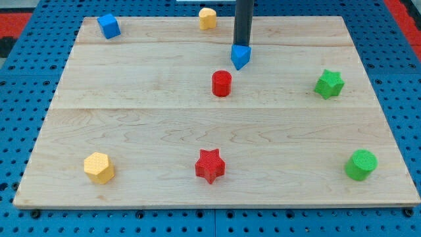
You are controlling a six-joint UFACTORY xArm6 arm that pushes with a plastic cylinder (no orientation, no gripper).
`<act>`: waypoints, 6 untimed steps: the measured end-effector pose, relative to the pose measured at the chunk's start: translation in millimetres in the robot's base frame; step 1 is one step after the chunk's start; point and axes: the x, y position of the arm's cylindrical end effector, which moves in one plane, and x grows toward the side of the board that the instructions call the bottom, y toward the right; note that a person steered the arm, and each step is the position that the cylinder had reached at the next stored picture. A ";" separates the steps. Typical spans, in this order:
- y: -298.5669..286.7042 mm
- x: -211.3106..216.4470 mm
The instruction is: Slide the yellow heart towards the blue cube
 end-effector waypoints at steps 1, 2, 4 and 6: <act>10.7 -65.7; -9.0 -80.0; -98.1 -78.3; -243.1 51.0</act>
